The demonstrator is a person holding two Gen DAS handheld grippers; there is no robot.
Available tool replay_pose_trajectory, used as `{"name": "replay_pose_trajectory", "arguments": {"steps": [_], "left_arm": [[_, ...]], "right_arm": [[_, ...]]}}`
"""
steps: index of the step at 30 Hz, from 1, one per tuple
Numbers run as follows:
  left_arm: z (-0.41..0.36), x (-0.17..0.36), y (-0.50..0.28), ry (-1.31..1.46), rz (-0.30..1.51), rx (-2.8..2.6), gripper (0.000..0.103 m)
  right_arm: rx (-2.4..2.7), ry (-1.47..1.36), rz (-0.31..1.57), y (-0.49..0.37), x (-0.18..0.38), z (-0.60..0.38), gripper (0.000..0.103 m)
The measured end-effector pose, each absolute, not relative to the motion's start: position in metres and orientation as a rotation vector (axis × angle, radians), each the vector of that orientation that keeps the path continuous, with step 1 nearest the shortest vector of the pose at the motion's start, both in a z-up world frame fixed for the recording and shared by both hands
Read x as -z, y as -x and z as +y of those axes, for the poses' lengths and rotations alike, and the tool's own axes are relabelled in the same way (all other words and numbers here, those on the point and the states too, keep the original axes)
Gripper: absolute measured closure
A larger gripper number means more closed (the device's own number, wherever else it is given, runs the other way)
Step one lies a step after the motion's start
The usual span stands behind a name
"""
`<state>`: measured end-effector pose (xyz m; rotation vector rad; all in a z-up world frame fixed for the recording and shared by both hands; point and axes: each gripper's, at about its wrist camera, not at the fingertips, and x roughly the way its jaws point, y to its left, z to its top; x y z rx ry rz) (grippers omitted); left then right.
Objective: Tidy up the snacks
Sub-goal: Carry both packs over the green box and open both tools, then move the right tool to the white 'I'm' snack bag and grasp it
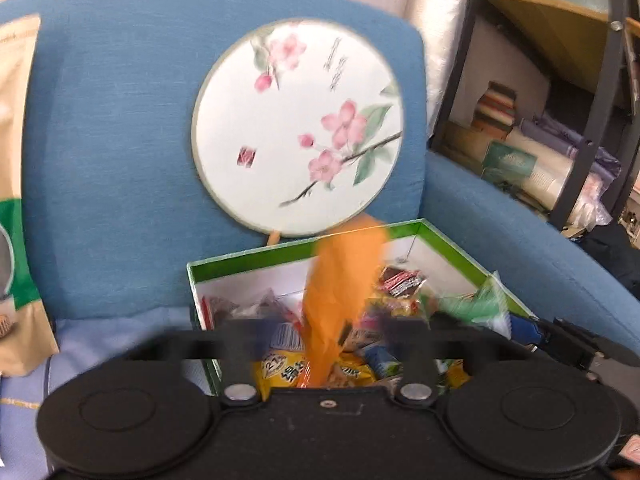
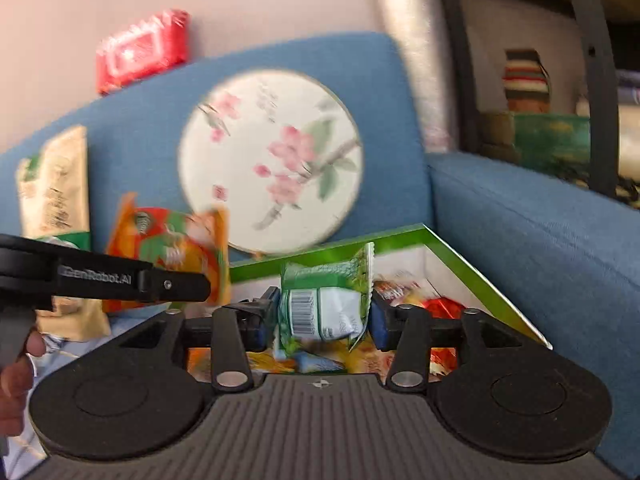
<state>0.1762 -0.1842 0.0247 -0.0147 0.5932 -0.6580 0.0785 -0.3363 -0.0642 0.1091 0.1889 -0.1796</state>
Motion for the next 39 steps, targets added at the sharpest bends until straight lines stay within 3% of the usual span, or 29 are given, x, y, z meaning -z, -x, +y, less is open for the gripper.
{"name": "replay_pose_trajectory", "arguments": {"steps": [26,39], "left_arm": [[0.007,-0.025,-0.149,0.172,0.656,0.289,0.000],[0.090,0.032,-0.102,0.185,0.633,0.075,0.000]], "right_arm": [[0.059,0.089,0.107,-0.060,0.075,-0.276,0.000],[-0.131,0.187,0.030,-0.033,0.079,-0.220,0.000]]}}
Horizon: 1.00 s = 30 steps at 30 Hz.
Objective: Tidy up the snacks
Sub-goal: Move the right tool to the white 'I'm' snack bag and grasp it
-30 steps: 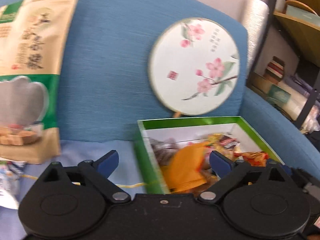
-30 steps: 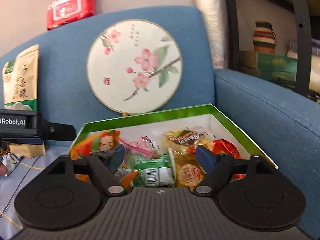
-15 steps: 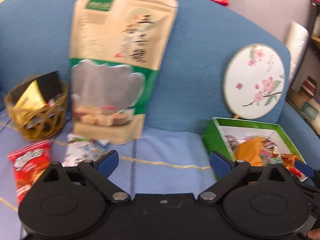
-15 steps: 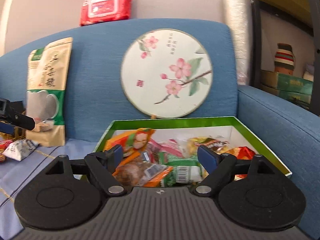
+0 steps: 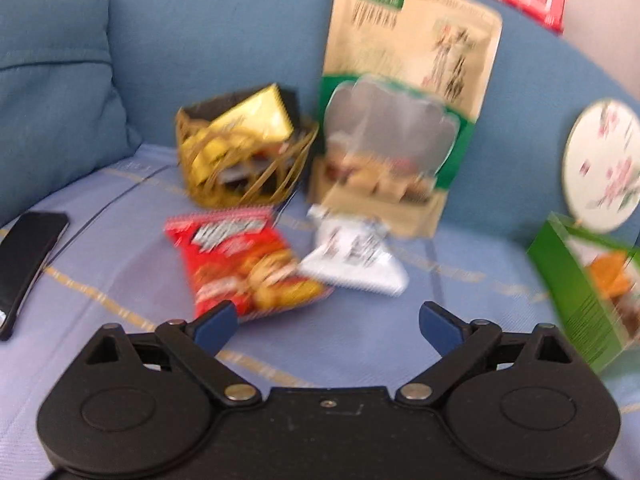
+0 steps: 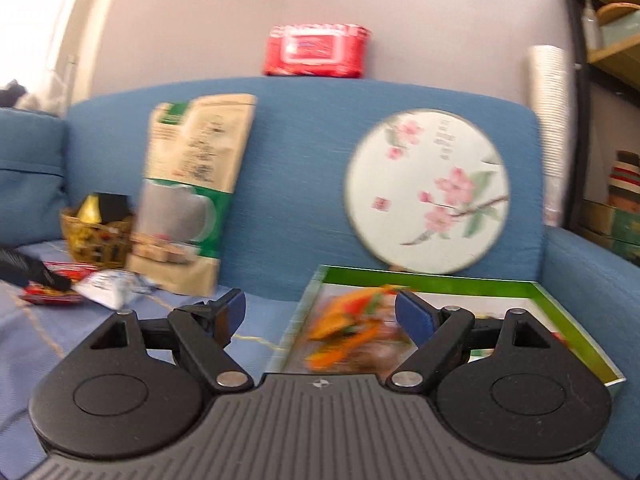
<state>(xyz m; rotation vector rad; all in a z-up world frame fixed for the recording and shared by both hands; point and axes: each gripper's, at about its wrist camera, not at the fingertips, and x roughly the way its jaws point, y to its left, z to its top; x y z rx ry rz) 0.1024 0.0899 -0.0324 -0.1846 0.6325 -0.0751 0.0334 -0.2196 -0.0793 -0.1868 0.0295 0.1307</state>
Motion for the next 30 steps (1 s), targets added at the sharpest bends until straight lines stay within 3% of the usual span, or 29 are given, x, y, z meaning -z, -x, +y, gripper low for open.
{"name": "replay_pose_trajectory", "arguments": {"steps": [4,13,24,25,30], "left_arm": [[0.104,0.042,-0.106,0.214,0.634,0.075,0.000],[0.135,0.010,-0.099,0.241,0.553,0.041,0.000],[0.175,0.013,-0.118,0.329,0.618,-0.008,0.000],[0.174,0.014,-0.120,0.333,0.627,0.008,0.000],[0.167,0.017,-0.120,0.412,0.667,0.139,0.000]], "right_arm": [[-0.260,0.196,0.112,-0.040,0.084,-0.185,0.000],[-0.455,0.096,0.322,-0.130,0.078,-0.091,0.000],[-0.376,0.096,0.485,-0.224,0.104,-0.021,0.000],[-0.375,0.100,0.494,-0.224,0.106,-0.022,0.007],[-0.406,0.229,0.486,-0.191,0.107,-0.034,0.011]]}}
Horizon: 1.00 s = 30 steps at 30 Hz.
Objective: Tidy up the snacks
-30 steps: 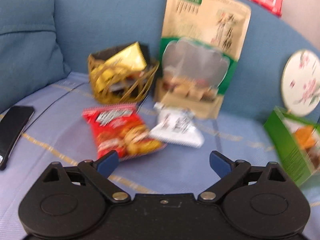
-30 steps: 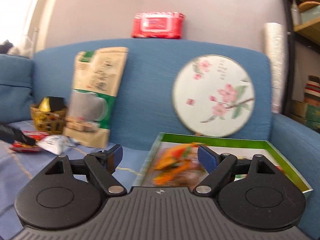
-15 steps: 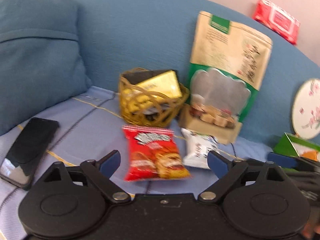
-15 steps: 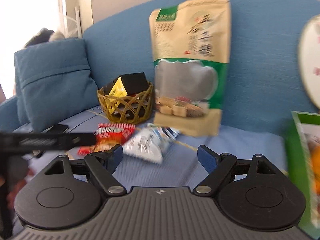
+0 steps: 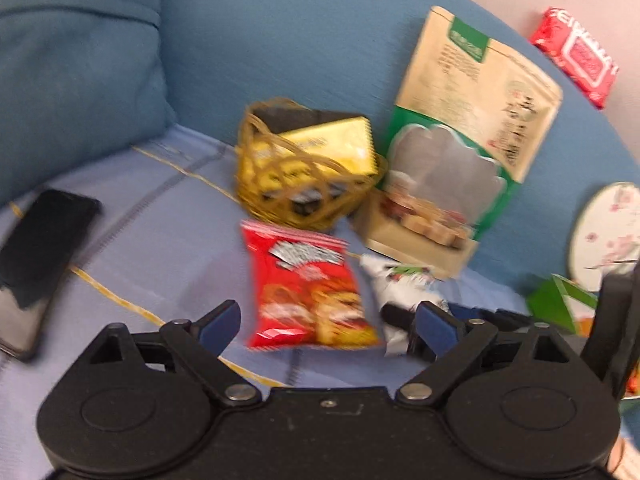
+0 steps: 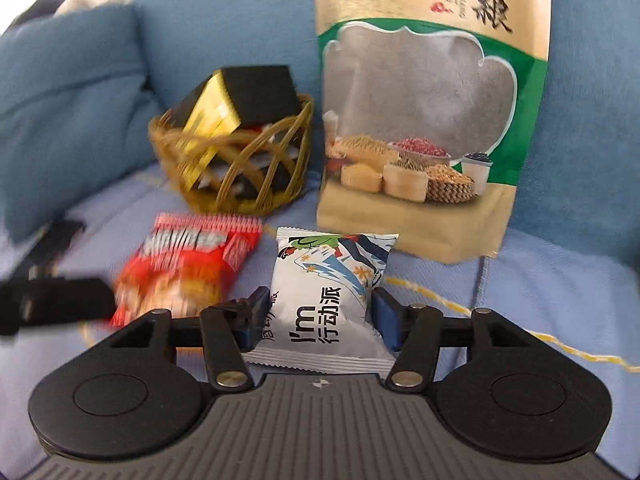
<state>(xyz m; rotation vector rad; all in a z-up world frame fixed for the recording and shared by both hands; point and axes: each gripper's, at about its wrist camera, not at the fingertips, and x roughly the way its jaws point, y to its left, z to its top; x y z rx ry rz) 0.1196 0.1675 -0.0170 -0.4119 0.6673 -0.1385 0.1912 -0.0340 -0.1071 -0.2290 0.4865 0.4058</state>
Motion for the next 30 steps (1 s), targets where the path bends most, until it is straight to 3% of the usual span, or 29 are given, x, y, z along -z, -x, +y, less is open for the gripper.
{"name": "replay_pose_trajectory", "arguments": {"steps": [9,11,13,17,30], "left_arm": [[0.127,0.021,-0.107,0.491,0.758,0.447,0.000],[0.114,0.027,-0.104,0.525,0.800,0.530,0.000],[0.101,0.034,-0.100,0.553,0.840,0.600,0.000],[0.085,0.044,-0.094,0.554,0.862,0.633,0.000],[0.079,0.058,-0.096,0.574,0.848,0.654,0.000]], "right_arm": [[-0.377,0.238,0.530,-0.097,0.120,-0.102,0.011],[-0.369,0.244,0.512,-0.079,0.124,-0.108,0.009],[-0.377,0.264,0.473,-0.060,0.126,-0.112,0.000],[-0.363,0.205,0.436,-0.030,0.126,-0.126,0.000],[-0.373,0.124,0.453,-0.040,0.121,-0.142,0.000]]}}
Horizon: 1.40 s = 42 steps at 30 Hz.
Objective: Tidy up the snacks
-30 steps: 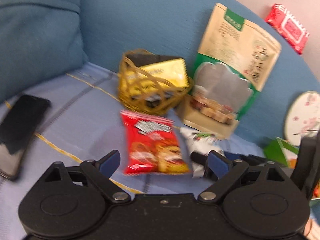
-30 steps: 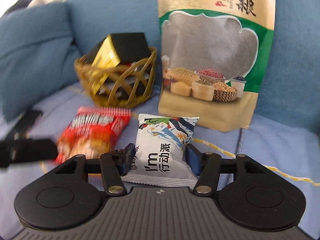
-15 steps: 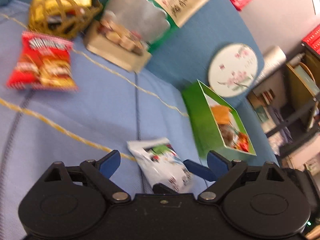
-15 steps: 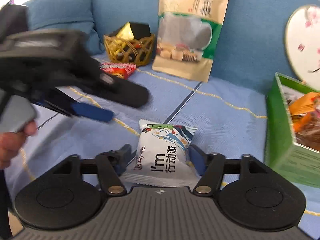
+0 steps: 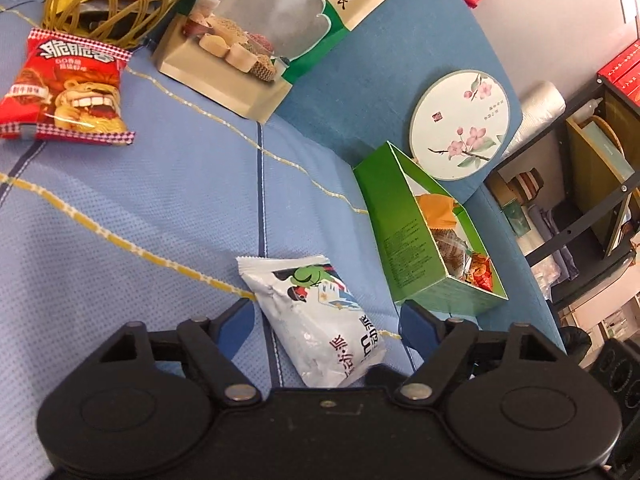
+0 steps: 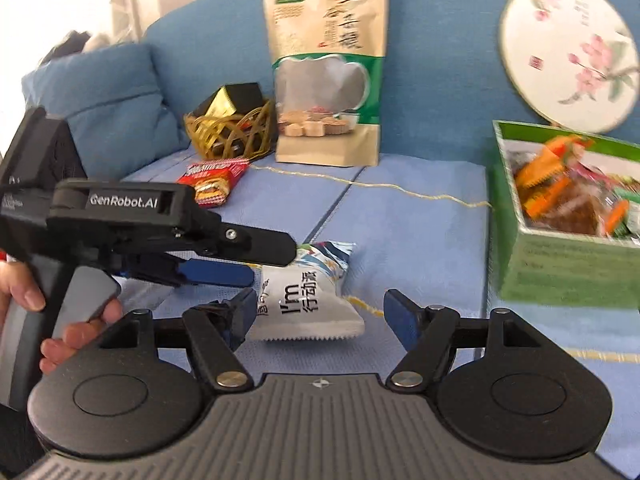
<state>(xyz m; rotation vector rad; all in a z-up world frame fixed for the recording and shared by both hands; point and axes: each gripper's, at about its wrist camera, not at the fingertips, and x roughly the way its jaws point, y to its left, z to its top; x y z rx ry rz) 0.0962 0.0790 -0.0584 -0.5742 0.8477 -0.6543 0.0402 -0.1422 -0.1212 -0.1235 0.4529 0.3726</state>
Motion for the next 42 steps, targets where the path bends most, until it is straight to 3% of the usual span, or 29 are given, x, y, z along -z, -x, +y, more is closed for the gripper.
{"name": "replay_pose_trajectory", "arguments": {"steps": [5,7,8,10,12,14,16,18,30,42], "left_arm": [[0.073,0.060,-0.099,0.548,0.837,0.633,0.002],[0.067,0.060,-0.098,0.502,0.832,0.616,0.028],[0.064,0.062,-0.098,0.472,0.828,0.607,0.047],[0.061,0.064,-0.097,0.456,0.810,0.601,0.048],[0.058,0.066,-0.094,0.471,0.808,0.605,0.060],[0.054,0.062,-0.091,0.477,0.804,0.605,0.063],[0.045,0.054,-0.089,0.474,0.795,0.603,0.064],[0.033,0.048,-0.089,0.487,0.767,0.599,0.064],[-0.080,-0.040,-0.124,0.391,0.571,0.766,0.064],[-0.206,-0.035,-0.183,0.306,0.622,0.922,0.060]], "right_arm": [[-0.432,0.229,0.451,-0.054,0.128,-0.129,0.000],[-0.448,0.257,0.446,-0.056,0.131,-0.126,0.000],[-0.455,0.256,0.447,-0.057,0.133,-0.126,0.000],[-0.456,0.237,0.435,-0.057,0.138,-0.129,0.000],[-0.446,0.208,0.413,-0.053,0.140,-0.135,0.002],[-0.437,0.179,0.399,-0.048,0.138,-0.141,0.006],[-0.415,0.205,0.384,-0.047,0.133,-0.144,0.024],[-0.398,0.222,0.370,-0.047,0.125,-0.151,0.027],[-0.179,0.225,0.110,-0.044,0.050,-0.235,0.028],[0.041,0.146,0.057,-0.083,0.052,-0.326,0.029]]}}
